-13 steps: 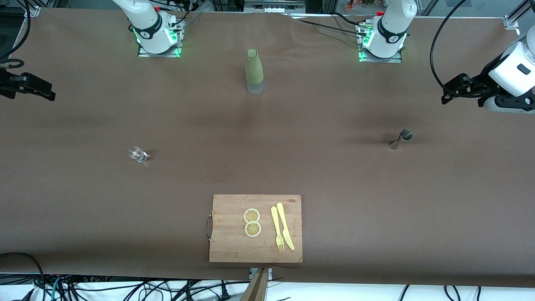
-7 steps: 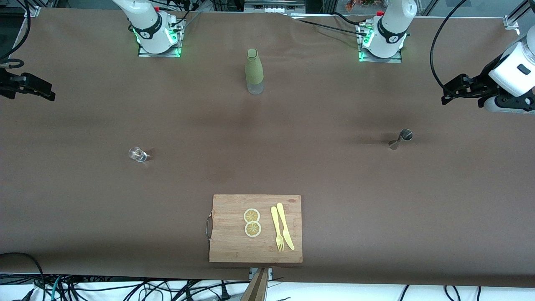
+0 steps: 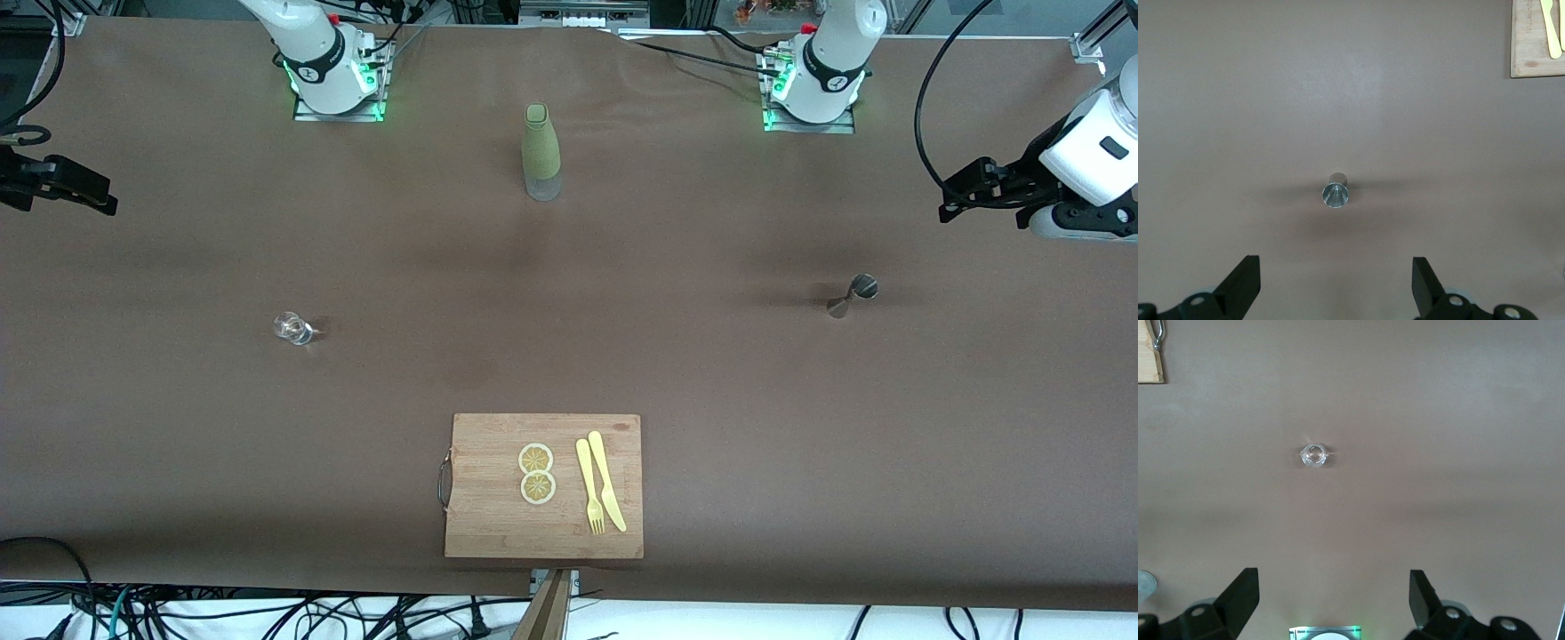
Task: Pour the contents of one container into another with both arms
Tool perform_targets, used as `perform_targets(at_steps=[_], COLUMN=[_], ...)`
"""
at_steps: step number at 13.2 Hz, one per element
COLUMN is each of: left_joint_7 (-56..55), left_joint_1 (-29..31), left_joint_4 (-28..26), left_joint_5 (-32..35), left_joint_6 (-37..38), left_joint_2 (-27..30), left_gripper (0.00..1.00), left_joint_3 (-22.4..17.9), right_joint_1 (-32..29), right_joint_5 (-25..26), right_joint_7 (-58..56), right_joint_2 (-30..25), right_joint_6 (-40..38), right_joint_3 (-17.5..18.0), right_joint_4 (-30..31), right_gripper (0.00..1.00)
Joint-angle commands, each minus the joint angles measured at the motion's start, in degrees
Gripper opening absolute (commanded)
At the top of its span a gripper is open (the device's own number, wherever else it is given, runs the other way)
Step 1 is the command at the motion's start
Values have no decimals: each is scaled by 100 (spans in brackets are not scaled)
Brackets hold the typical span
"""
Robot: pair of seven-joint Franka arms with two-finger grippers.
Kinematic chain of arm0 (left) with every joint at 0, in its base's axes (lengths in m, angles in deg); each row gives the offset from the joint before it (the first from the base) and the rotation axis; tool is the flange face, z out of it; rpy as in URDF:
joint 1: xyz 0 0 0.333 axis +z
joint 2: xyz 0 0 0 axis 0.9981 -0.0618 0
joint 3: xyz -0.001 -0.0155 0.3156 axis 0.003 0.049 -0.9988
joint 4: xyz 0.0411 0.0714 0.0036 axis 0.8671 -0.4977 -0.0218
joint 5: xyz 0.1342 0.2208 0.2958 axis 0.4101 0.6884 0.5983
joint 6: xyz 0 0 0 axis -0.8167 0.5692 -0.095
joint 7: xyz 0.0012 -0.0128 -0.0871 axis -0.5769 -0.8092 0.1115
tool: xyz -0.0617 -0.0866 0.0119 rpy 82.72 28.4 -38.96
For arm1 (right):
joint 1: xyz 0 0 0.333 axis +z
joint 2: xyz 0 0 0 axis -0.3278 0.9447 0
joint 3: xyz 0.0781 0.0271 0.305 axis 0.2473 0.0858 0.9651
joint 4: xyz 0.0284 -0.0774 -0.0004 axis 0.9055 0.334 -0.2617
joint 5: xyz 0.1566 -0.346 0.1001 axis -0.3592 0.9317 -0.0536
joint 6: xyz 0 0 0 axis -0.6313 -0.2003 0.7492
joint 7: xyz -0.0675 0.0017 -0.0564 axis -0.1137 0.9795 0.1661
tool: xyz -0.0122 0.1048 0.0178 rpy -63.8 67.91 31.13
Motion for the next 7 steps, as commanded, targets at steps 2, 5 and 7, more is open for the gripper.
perform_targets(at_steps=[2, 5, 7], left_joint_7=[6, 6, 6], left_joint_1=[33, 33, 33], left_joint_4=[-95, -95, -95], left_joint_5=[113, 113, 113], left_joint_6=[-89, -89, -89], left_joint_2=[85, 85, 93], left_gripper=[100, 100, 100], left_joint_3=[48, 48, 48], right_joint_1=[-14, -23, -23], right_joint_5=[-86, -77, -77], right_joint_7=[35, 26, 26], right_joint_2=[7, -1, -19], right_joint_6=[7, 16, 7], right_joint_3=[1, 1, 1], right_joint_4=[-52, -52, -43], right_gripper=[100, 100, 100])
